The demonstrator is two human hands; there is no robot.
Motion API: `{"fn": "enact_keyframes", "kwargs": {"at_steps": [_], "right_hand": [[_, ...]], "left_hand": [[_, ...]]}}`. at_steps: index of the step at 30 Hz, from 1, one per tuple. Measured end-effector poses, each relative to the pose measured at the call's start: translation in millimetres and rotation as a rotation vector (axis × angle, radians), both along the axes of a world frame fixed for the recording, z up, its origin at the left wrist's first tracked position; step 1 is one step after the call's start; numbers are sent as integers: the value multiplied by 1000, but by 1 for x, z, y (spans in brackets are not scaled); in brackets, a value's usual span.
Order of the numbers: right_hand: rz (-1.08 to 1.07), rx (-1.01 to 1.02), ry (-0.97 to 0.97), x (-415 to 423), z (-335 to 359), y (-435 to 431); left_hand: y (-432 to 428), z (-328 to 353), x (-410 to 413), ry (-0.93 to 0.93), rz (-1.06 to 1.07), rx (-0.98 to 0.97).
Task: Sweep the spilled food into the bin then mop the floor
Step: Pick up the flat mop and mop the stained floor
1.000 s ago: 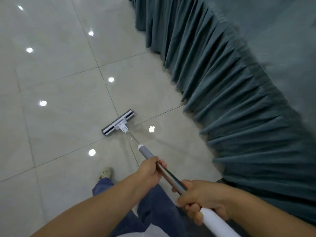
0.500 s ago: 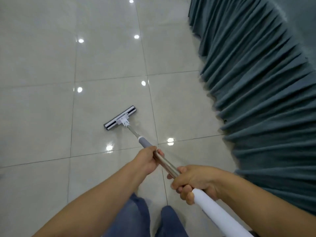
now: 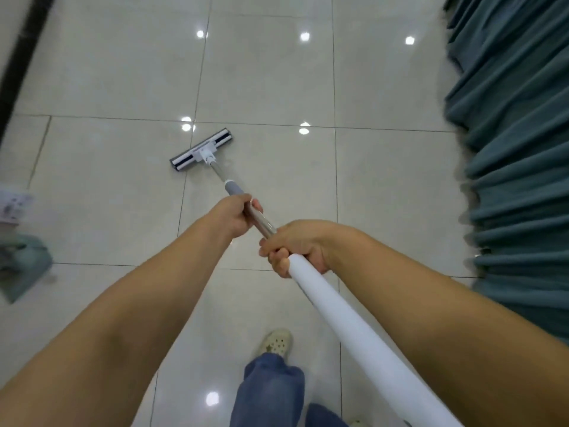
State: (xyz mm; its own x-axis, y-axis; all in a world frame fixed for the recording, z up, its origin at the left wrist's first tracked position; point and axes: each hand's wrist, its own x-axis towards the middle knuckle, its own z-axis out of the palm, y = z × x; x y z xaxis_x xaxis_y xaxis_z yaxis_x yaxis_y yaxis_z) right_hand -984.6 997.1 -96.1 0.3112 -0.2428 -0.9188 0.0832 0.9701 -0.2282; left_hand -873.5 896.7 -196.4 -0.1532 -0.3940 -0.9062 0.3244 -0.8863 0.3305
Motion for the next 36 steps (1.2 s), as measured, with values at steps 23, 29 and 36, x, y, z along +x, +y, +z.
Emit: {"fn": "enact_keyframes", "kwargs": {"at_steps": [23, 29, 36], "right_hand": [[21, 58, 91, 84, 7, 167], [38, 119, 120, 95, 41, 316], [42, 163, 159, 137, 93, 480]], "left_hand": [[171, 4, 76, 24, 45, 13], [321, 17, 92, 76, -18, 39], [491, 54, 133, 123, -101, 112]]}}
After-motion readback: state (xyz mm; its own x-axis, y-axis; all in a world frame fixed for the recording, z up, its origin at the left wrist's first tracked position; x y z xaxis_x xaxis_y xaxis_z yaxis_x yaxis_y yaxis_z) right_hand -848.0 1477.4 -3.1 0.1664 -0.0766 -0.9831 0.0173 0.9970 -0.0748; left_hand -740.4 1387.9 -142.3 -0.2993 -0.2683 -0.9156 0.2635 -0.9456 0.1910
